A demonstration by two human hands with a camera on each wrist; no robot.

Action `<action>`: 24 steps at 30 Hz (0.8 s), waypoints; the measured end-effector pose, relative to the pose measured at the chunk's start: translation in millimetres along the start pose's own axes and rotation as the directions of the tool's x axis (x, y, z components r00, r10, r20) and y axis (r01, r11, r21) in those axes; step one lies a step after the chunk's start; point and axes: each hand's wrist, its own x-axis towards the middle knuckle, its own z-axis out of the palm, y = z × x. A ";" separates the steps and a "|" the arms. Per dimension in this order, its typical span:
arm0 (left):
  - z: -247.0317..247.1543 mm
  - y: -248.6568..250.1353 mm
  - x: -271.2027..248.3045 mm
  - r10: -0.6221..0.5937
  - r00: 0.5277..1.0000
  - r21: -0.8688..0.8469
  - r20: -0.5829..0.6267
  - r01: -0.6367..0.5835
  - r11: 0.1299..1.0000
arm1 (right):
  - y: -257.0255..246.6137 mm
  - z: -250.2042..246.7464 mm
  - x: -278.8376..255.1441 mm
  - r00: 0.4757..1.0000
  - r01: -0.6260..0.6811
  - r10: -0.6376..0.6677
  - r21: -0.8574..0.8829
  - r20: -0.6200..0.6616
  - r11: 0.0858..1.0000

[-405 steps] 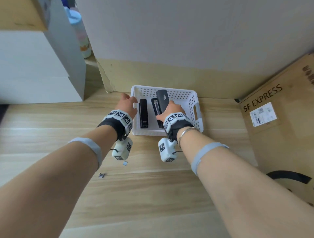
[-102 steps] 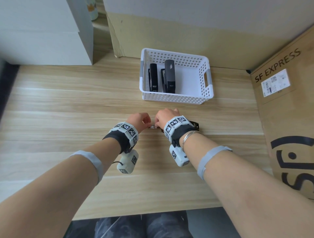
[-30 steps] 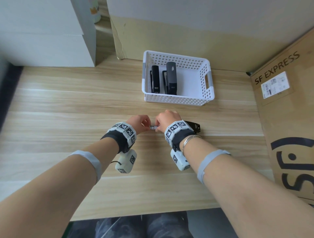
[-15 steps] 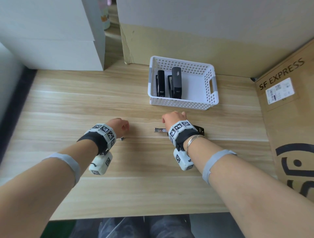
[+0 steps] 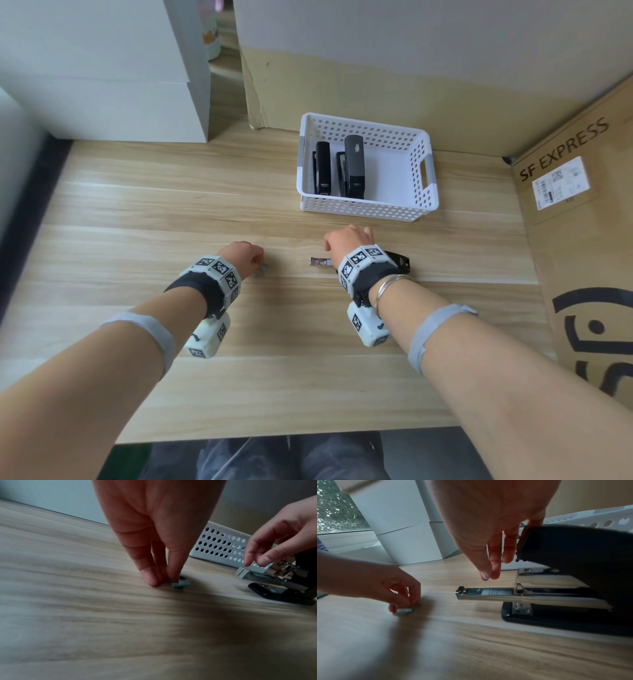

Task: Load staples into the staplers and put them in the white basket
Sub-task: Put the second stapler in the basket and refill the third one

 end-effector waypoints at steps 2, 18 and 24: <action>0.6 2.9 1.3 0.001 1.000 -0.031 0.012 -0.001 1.000 | 1.9 0.4 -0.7 1.000 -0.002 0.002 0.006 0.006 1.000; -9.0 42.2 4.0 0.167 0.981 -0.222 -0.099 -0.185 0.957 | 4.2 -0.3 3.9 0.997 0.072 -0.066 0.166 -0.042 0.983; -15.4 68.9 11.9 0.164 0.977 -0.523 -0.137 -0.212 0.825 | 8.4 -4.5 4.7 0.996 0.060 -0.027 0.388 -0.090 0.920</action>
